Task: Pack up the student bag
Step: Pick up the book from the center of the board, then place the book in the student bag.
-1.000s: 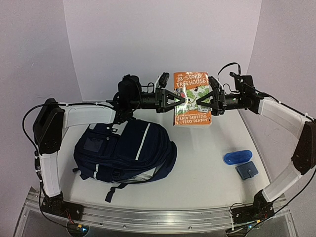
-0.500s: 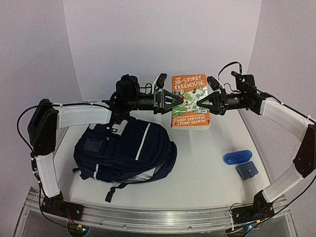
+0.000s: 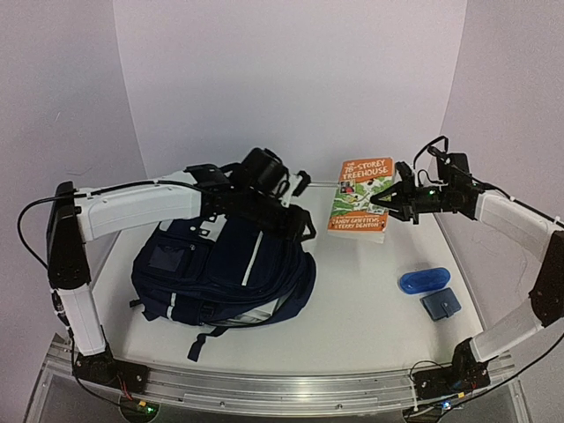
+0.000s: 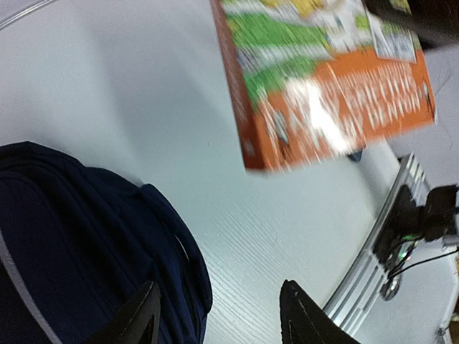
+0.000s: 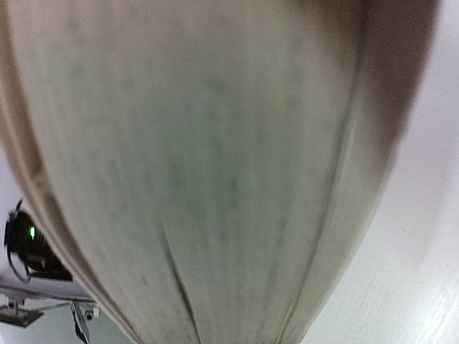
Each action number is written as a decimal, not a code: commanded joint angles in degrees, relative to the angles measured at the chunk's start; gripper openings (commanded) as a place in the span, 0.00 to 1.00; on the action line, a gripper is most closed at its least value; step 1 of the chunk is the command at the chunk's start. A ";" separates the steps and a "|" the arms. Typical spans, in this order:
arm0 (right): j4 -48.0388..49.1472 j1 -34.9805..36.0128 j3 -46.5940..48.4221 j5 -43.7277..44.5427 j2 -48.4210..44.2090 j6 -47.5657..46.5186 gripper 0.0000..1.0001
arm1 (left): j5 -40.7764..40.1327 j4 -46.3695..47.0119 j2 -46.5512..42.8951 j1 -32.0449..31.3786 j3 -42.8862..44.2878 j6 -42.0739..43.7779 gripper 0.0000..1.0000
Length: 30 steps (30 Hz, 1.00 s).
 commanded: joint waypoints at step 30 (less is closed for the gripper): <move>4.28 -6.49 -6.67 -4.59 -1.61 1.44 0.00 | -25.88 -29.72 20.78 -7.74 25.19 4.37 0.02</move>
